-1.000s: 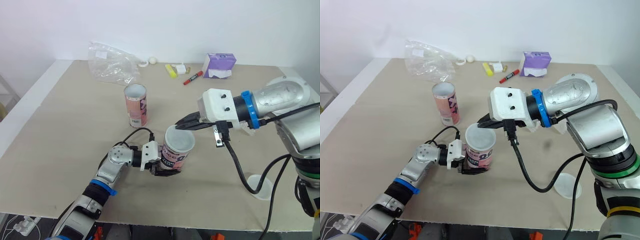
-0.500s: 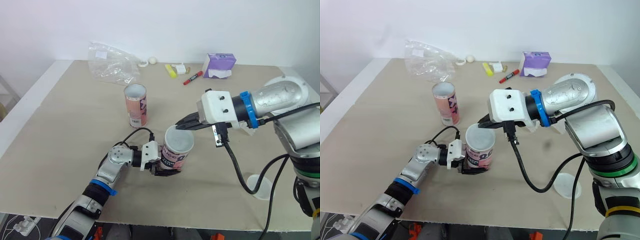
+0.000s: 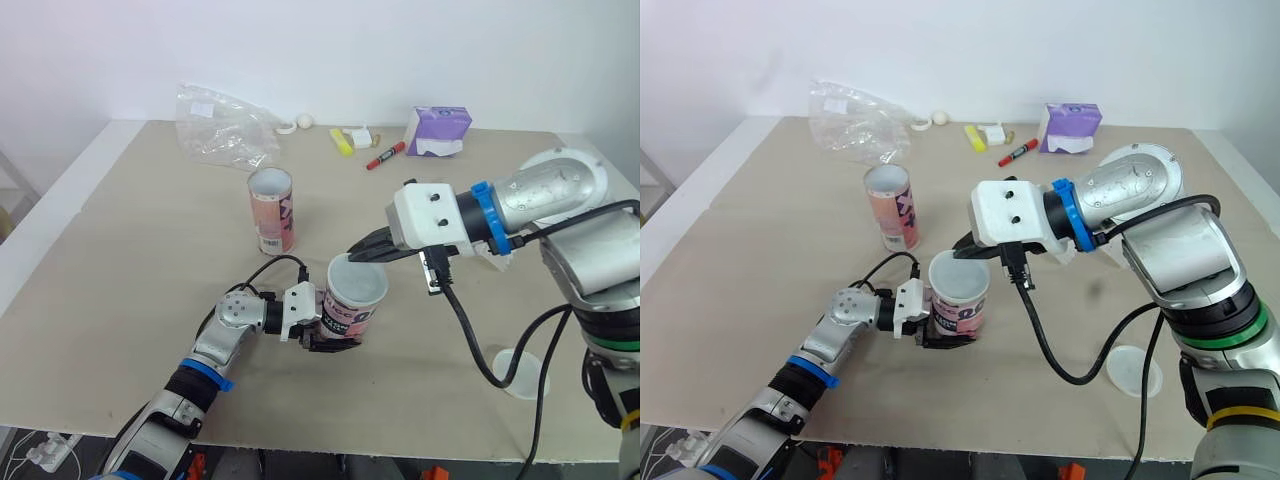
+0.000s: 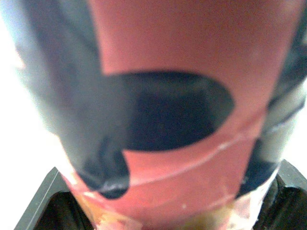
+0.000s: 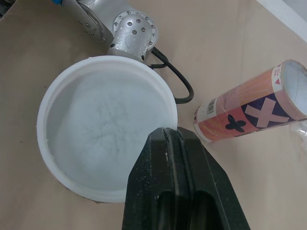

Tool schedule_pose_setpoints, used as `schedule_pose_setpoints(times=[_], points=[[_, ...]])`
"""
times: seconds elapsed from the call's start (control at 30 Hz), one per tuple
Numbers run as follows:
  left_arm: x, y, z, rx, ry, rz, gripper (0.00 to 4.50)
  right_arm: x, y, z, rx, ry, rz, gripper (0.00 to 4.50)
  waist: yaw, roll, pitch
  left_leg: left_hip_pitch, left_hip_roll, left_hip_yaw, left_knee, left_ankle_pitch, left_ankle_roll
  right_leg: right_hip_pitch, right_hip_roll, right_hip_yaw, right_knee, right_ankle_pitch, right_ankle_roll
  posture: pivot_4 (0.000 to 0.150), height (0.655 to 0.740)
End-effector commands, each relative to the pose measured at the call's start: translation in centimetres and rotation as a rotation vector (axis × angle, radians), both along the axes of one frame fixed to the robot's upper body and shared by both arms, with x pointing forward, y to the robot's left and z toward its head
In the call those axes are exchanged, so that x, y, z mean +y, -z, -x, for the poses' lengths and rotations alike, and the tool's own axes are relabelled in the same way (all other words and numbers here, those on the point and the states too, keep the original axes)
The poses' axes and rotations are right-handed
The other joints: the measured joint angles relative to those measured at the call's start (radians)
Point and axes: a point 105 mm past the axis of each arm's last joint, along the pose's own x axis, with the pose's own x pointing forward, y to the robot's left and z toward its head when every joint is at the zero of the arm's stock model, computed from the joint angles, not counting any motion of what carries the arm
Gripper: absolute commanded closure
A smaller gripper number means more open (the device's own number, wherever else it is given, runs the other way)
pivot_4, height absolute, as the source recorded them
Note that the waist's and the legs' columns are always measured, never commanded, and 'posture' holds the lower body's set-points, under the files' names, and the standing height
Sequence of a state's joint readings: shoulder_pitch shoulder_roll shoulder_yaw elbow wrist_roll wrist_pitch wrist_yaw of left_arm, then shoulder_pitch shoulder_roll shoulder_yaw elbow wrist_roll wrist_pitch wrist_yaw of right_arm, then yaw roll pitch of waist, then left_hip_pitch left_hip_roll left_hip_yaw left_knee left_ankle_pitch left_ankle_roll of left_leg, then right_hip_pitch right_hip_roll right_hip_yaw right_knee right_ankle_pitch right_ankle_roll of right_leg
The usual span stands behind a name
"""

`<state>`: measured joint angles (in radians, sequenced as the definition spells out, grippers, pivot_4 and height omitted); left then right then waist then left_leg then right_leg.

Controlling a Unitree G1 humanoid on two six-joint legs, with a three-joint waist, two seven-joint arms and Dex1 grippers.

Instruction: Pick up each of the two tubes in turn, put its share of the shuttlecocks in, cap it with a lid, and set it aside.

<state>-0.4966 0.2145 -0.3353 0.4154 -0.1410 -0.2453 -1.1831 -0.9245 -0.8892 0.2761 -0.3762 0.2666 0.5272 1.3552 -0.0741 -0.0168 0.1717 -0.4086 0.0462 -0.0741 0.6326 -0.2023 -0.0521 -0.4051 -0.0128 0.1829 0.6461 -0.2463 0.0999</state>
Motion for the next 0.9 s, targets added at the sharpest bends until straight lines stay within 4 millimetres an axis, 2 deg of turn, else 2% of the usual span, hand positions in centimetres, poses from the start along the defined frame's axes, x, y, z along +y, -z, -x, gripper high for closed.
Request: schedule_pose_setpoints(times=[0.03, 0.07, 0.27, 0.4, 0.5, 0.53, 0.57, 0.6, 0.67, 0.7, 0.9], points=[[1.1, 3.0, -0.1, 0.087, -0.059, -0.091, 1.03, 0.2, -1.0, 0.2, -0.038, -0.013, -0.011, 2.86, 0.000, 0.000, 0.000, 0.000, 0.000, 0.000, 0.000, 0.000, 0.000, 0.000, 0.000, 0.000, 0.000, 0.000, 0.000, 0.150, 0.7400], [1.1, 2.9, -0.1, 0.088, -0.060, -0.092, 1.03, 0.1, -1.5, 0.1, -0.047, -0.003, -0.031, 2.58, 0.000, 0.000, 0.000, 0.000, 0.000, 0.000, 0.000, 0.000, 0.000, 0.000, 0.000, 0.000, 0.000, 0.000, 0.000, 0.150, 0.7400], [1.2, 2.9, -0.2, 0.087, -0.065, -0.092, 1.03, -0.9, -4.2, -0.1, -0.009, 0.073, -0.199, 2.58, 0.000, 0.000, 0.000, 0.000, 0.000, 0.000, 0.000, 0.000, 0.000, 0.000, 0.000, 0.000, 0.000, 0.000, 0.000, 0.150, 0.7400], [1.2, 2.8, -0.2, 0.086, -0.066, -0.090, 1.03, -1.9, -4.6, 0.1, 0.026, 0.114, -0.251, 2.58, 0.000, 0.000, 0.000, 0.000, 0.000, 0.000, 0.000, 0.000, 0.000, 0.000, 0.000, 0.000, 0.000, 0.000, 0.000, 0.150, 0.7400], [1.2, 2.8, -0.3, 0.086, -0.068, -0.086, 1.03, -1.7, -4.4, 0.6, 0.102, 0.105, -0.305, 2.58, 0.000, 0.000, 0.000, 0.000, 0.000, 0.000, 0.000, 0.000, 0.000, 0.000, 0.000, 0.000, 0.000, 0.000, 0.000, 0.150, 0.7400], [1.2, 2.8, -0.2, 0.086, -0.068, -0.085, 1.03, -1.6, -3.8, 1.0, 0.149, 0.097, -0.320, 3.08, 0.000, 0.000, 0.000, 0.000, 0.000, 0.000, 0.000, 0.000, 0.000, 0.000, 0.000, 0.000, 0.000, 0.000, 0.000, 0.150, 0.7400], [1.1, 2.8, -0.2, 0.086, -0.067, -0.085, 1.03, -1.5, -3.2, 1.3, 0.175, 0.096, -0.321, 3.16, 0.000, 0.000, 0.000, 0.000, 0.000, 0.000, 0.000, 0.000, 0.000, 0.000, 0.000, 0.000, 0.000, 0.000, 0.000, 0.150, 0.7400], [1.1, 2.8, -0.2, 0.086, -0.067, -0.084, 1.03, -1.4, -2.6, 1.5, 0.194, 0.096, -0.312, 3.66, 0.000, 0.000, 0.000, 0.000, 0.000, 0.000, 0.000, 0.000, 0.000, 0.000, 0.000, 0.000, 0.000, 0.000, 0.000, 0.150, 0.7400], [1.1, 2.8, -0.2, 0.086, -0.067, -0.084, 1.03, -1.3, -1.6, 1.8, 0.229, 0.096, -0.301, 4.26, 0.001, -0.001, 0.000, 0.000, 0.000, 0.000, 0.000, 0.000, 0.000, 0.000, 0.000, 0.000, 0.000, 0.000, 0.000, 0.150, 0.7400], [1.1, 2.8, -0.2, 0.086, -0.067, -0.084, 1.03, -1.1, -1.1, 1.8, 0.243, 0.099, -0.303, 4.39, 0.000, -0.001, 0.000, 0.000, 0.000, 0.000, 0.000, 0.000, 0.000, 0.000, 0.000, 0.000, 0.000, 0.000, 0.000, 0.150, 0.7400], [1.0, 2.8, -0.3, 0.084, -0.072, -0.083, 1.03, -0.4, 1.1, 1.7, 0.295, 0.119, -0.271, 4.39, 0.000, -0.001, 0.000, 0.000, 0.000, 0.000, 0.000, 0.000, 0.000, -0.001, 0.000, 0.000, 0.000, 0.000, 0.000, 0.150, 0.7400]])
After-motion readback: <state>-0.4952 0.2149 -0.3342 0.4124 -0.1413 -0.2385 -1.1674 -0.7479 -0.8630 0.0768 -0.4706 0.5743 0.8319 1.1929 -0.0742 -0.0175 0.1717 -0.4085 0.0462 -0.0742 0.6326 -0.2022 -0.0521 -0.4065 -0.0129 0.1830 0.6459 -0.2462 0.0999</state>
